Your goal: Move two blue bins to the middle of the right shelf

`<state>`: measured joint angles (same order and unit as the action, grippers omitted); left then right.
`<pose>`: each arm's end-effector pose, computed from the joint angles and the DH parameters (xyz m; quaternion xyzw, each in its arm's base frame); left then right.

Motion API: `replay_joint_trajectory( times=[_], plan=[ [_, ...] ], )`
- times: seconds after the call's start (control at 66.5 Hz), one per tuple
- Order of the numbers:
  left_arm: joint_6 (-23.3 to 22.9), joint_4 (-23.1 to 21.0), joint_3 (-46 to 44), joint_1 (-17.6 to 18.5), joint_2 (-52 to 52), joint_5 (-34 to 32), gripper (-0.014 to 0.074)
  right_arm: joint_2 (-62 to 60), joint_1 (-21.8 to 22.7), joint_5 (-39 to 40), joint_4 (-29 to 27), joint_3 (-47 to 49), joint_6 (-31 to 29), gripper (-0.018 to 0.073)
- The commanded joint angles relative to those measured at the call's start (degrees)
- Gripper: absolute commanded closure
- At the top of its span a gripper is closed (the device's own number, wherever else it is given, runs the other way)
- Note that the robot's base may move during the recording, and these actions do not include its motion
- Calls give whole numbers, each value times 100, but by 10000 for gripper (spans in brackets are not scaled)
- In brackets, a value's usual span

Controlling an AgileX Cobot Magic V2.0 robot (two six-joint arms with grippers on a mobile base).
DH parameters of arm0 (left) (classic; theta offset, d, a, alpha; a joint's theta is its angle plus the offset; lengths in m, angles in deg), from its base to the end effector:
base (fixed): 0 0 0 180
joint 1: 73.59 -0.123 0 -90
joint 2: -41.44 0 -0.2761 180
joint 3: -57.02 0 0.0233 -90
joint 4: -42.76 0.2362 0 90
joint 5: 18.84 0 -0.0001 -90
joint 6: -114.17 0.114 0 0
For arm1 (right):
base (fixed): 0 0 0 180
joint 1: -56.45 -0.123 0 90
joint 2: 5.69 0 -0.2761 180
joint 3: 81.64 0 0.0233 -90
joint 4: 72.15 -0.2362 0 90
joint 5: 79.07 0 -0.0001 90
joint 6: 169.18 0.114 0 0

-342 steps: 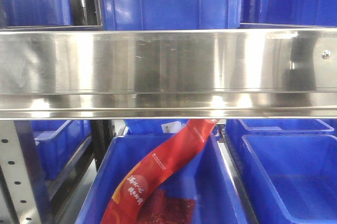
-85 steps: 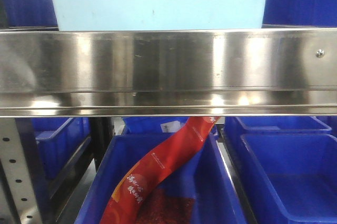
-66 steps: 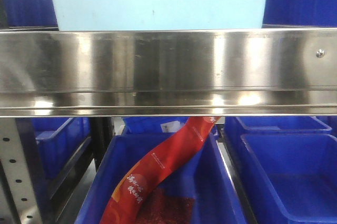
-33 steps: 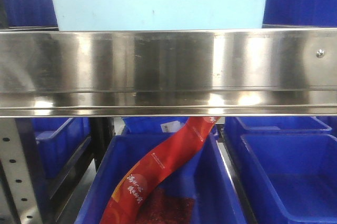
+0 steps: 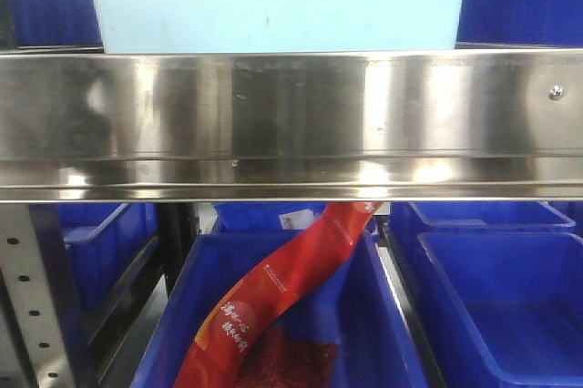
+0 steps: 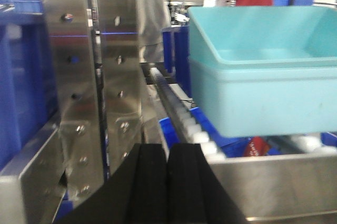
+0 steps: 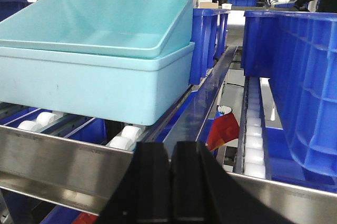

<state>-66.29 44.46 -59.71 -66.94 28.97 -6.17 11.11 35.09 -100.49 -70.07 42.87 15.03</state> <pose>0.0672 -0.0071 0.2665 0.0454 0.6957 -0.0318 0.7162 0.0633 0.0231 0.2894 -0.1165 0.7202 0.1353 0.6704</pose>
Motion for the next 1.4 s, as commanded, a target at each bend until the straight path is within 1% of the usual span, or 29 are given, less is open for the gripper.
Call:
replay_joint_trajectory(
  times=[0.0,0.06,0.18,0.241,0.271,0.436,1.263,1.308,1.384],
  plan=[
    [46,-52,435,-74,338,-316,708,-30,30,139,63,-6,-27,721],
    [46,-170,775,-126,443,-564,708,-30,30,139,63,-6,-27,721],
    [46,-247,1356,-262,443,-1128,708,-40,30,138,63,-6,-27,721],
    [46,-259,1370,-342,443,-1454,708,-40,30,138,63,-6,-27,721],
    [46,-258,1370,-371,443,-1267,708,-40,30,138,63,-6,-27,721],
    [46,-258,1370,-541,443,-1267,708,-40,30,138,63,-6,-27,721],
    [46,-258,1370,-541,443,-1267,708,-40,30,138,63,-6,-27,721],
    [46,-258,1370,-541,443,-1267,708,-39,30,232,63,-20,-27,721],
    [46,-258,1370,-541,443,-1267,708,-39,186,420,-43,-66,-172,721]
  ],
)
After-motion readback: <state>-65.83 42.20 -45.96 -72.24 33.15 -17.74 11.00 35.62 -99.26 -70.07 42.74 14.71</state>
